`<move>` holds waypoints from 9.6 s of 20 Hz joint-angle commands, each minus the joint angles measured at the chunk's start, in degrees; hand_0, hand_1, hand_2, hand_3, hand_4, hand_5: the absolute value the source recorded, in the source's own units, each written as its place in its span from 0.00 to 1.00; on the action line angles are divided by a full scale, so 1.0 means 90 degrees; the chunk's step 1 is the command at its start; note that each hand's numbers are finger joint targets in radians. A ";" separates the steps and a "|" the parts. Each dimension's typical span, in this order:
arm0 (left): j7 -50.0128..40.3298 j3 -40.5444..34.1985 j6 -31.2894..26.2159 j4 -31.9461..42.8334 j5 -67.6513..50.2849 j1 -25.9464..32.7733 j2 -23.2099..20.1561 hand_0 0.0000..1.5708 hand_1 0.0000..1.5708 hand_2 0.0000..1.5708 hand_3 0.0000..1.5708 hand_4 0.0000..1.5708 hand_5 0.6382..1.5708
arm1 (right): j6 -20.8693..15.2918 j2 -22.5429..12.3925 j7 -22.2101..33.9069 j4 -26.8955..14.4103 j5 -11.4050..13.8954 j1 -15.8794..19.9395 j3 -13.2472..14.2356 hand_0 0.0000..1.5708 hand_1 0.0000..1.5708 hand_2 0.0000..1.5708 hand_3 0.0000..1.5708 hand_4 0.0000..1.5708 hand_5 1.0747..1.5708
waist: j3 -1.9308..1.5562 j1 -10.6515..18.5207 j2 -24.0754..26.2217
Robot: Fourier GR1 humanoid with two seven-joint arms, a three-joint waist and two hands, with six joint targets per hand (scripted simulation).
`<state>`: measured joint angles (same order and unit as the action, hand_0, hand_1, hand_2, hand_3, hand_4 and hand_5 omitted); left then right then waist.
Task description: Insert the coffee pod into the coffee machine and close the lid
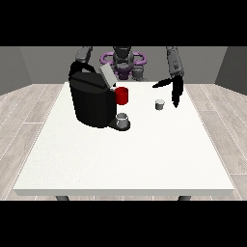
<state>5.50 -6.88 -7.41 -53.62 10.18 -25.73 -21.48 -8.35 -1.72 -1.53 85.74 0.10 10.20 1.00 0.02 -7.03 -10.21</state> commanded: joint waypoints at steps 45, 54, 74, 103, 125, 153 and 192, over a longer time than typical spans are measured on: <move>0.1728 0.0545 0.0764 0.2276 0.2477 -0.1647 -0.0425 0.92 0.92 0.92 0.88 0.40 1.00 | -0.0042 0.0169 -0.0170 -0.0827 -0.0148 -0.0013 0.0068 0.00 0.00 0.00 0.00 0.29 1.00 | -0.0002 -0.0119 0.0316; 0.1082 0.0763 -0.0086 0.1707 0.2625 -0.2565 -0.0314 0.79 0.79 0.84 0.82 0.36 1.00 | 0.0043 -0.0055 -0.0473 -0.1634 -0.0210 0.0345 0.0399 0.00 0.00 0.00 0.00 0.29 1.00 | -0.0005 0.0039 0.0577; 0.0381 -0.0268 -0.0161 0.2021 0.2425 -0.4110 -0.1041 0.80 0.80 0.82 0.78 0.30 1.00 | 0.0073 0.0065 0.0137 -0.0536 -0.0107 0.0679 -0.0140 0.00 0.00 0.00 0.00 0.32 1.00 | 0.0001 -0.1226 -0.0069; 0.0140 0.0095 -0.0008 0.1971 0.2973 -0.4601 -0.0378 0.77 0.77 0.81 0.76 0.32 1.00 | -0.0006 -0.0071 -0.0197 -0.0829 -0.0319 0.0969 0.0348 0.00 0.00 0.00 0.00 0.33 1.00 | -0.0003 -0.1045 -0.0478; 0.0243 0.0084 0.0020 0.2106 0.3182 -0.4570 -0.0327 0.73 0.73 0.75 0.65 0.29 1.00 | -0.0232 0.0000 -0.0197 -0.0743 -0.0136 0.0975 0.0224 0.00 0.00 0.00 0.00 0.21 1.00 | -0.0002 -0.1063 -0.0591; 0.0224 0.0437 -0.0651 0.2041 0.3735 -0.4636 -0.0465 0.00 0.00 0.00 0.00 0.00 1.00 | -0.0355 0.0166 -0.0554 -0.1119 -0.0031 0.0645 0.0128 0.00 0.00 0.00 0.00 0.27 1.00 | -0.0005 -0.0827 -0.0179; 0.0700 -0.1513 -0.1349 0.0772 0.0001 -0.0704 0.1934 0.00 0.00 0.00 0.00 0.09 1.00 | 0.1156 -0.1030 0.0218 -0.0285 -0.0490 0.0168 0.0178 0.00 0.00 0.00 0.00 0.00 1.00 | -0.0003 0.1499 0.2439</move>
<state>13.78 -20.67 -16.67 -43.49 13.01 -33.84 -4.15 0.01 -10.02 1.41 83.79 -4.63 11.30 2.93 0.01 4.76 12.52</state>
